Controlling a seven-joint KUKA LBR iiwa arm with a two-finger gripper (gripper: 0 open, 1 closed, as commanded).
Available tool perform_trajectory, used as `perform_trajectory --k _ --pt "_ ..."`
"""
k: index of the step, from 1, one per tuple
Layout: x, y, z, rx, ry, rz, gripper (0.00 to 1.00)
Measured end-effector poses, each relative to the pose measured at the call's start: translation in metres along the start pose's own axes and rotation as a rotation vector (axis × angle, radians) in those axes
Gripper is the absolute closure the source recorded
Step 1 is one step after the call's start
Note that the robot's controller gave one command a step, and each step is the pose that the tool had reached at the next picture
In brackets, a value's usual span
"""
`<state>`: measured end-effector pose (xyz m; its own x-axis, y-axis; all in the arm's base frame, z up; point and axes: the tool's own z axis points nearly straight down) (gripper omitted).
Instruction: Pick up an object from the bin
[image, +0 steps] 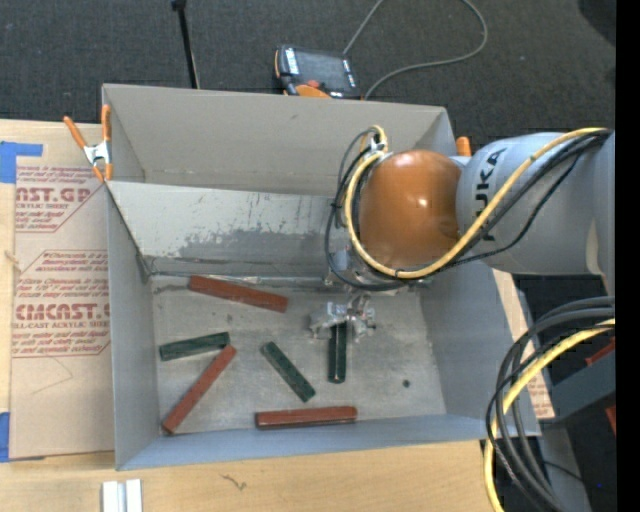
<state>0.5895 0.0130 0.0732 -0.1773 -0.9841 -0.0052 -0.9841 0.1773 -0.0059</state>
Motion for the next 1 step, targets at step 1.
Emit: perform_trajectory --k 1 --pt "-0.0025 -0.0025 -0.1142 0.003 0.001 0.002 1.00"
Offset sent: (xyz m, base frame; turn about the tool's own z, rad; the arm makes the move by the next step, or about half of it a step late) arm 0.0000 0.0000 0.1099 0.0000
